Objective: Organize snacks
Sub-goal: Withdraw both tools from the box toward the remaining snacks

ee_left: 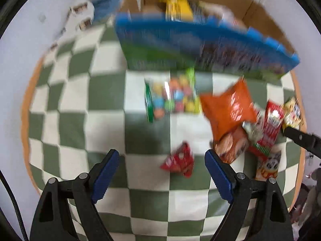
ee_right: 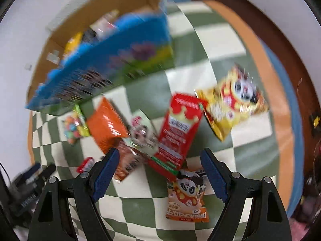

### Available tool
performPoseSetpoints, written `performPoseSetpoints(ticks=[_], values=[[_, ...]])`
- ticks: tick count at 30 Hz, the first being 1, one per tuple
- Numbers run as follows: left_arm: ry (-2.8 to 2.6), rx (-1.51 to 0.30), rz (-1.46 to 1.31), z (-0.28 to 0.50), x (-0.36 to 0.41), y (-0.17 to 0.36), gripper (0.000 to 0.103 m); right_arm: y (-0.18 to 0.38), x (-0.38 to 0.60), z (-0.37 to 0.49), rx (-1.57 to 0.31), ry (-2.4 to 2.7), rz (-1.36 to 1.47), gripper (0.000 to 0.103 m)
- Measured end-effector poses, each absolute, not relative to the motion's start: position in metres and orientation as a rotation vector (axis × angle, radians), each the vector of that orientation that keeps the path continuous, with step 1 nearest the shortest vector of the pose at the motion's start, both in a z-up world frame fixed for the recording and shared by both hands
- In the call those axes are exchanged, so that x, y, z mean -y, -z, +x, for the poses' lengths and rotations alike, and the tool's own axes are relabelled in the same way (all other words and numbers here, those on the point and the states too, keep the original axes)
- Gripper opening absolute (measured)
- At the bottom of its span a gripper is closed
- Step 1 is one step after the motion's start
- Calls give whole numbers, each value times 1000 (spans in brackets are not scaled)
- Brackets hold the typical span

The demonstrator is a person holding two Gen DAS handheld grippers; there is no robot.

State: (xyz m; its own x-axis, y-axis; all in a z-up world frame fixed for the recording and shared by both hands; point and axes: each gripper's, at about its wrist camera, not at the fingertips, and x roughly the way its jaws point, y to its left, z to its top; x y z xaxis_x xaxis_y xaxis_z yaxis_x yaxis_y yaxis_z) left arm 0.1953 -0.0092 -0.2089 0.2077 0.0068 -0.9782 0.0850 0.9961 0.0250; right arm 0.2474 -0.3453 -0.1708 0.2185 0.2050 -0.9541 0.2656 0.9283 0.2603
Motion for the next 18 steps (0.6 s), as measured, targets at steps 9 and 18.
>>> performPoseSetpoints(ticks=[9, 18], values=[[233, -1253, 463, 217, 87, 229, 87, 228, 351, 270, -1418, 82, 456, 80], [481, -1167, 859, 226, 178, 260, 87, 245, 384, 270, -1433, 35, 489, 41]])
